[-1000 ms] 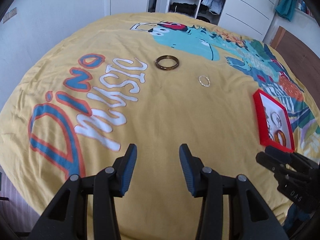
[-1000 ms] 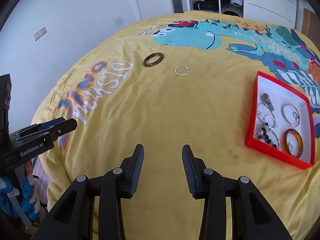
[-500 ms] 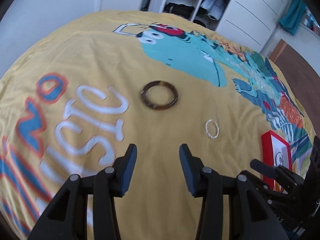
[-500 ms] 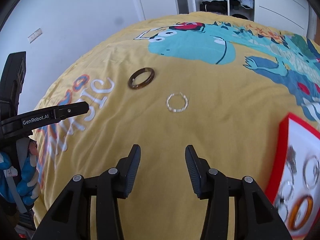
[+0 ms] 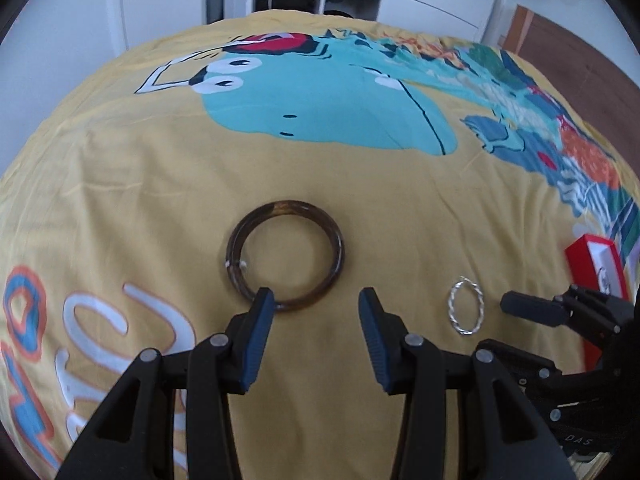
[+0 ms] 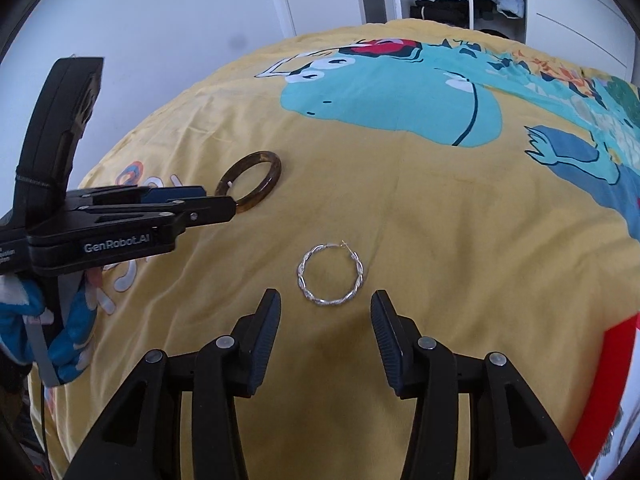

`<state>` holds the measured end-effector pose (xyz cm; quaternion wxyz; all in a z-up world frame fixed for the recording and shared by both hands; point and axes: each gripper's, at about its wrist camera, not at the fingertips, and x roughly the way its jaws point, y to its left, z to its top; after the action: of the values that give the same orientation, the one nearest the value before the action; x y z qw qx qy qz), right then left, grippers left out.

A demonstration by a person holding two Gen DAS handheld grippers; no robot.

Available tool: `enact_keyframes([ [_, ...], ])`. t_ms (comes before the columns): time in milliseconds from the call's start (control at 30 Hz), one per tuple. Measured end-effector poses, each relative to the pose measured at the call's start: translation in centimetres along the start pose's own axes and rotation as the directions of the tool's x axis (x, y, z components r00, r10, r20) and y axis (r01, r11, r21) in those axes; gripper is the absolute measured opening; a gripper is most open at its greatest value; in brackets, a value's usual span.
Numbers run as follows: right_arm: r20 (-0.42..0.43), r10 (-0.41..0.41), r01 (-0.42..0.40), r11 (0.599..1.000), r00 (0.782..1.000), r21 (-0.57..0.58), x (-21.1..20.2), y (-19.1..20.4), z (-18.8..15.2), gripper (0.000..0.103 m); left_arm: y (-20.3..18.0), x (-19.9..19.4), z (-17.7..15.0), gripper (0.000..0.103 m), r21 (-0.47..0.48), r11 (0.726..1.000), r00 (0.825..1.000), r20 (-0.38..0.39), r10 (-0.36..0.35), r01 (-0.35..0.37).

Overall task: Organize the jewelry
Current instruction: 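Grasp the brown tortoiseshell bangle with left tool while right tool grasps the twisted silver hoop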

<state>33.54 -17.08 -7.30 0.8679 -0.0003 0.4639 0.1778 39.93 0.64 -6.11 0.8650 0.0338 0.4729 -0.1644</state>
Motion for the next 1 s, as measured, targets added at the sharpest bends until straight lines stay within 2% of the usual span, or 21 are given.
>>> enact_keyframes([
  [167, -0.016, -0.019, 0.018, 1.000, 1.000, -0.012, 1.9, -0.1, 0.2, 0.050, -0.1, 2.2, 0.1, 0.042, 0.070, 0.997, 0.999, -0.023, 0.024, -0.022],
  [300, -0.015, -0.033, 0.033, 0.999, 0.999, -0.015, 3.0, -0.3, 0.3, 0.050, 0.5, 3.7, -0.2, 0.043, 0.071, 0.997, 0.999, -0.033, 0.034, -0.031],
  [400, -0.019, -0.052, 0.051, 0.998, 0.998, -0.030, 3.3, -0.2, 0.4, 0.039, 0.4, 3.7, -0.4, 0.040, 0.062, 0.998, 0.999, -0.023, 0.036, -0.034],
  [467, -0.017, -0.040, 0.040, 0.999, 0.999, -0.014, 3.1, -0.5, 0.3, 0.038, 0.2, 3.5, -0.6, 0.027, 0.062, 0.998, 0.999, -0.021, 0.033, -0.032],
  [567, -0.019, -0.034, 0.034, 0.999, 0.999, 0.003, 2.4, -0.6, -0.4, 0.037, -0.6, 3.0, -0.9, 0.011, 0.068, 0.996, 0.999, -0.017, 0.050, -0.049],
  [633, -0.019, -0.034, 0.034, 0.999, 0.999, 0.009, 1.7, -0.5, -0.9, 0.037, -1.1, 2.5, -1.2, 0.008, 0.068, 0.995, 0.998, -0.016, 0.068, -0.067],
  [1000, 0.036, -0.014, 0.011, 0.996, 0.999, 0.090, -5.5, 0.3, -3.9, 0.037, -2.8, -3.6, -3.9, 0.007, -0.027, 0.997, 0.997, 0.021, 0.070, -0.069],
])
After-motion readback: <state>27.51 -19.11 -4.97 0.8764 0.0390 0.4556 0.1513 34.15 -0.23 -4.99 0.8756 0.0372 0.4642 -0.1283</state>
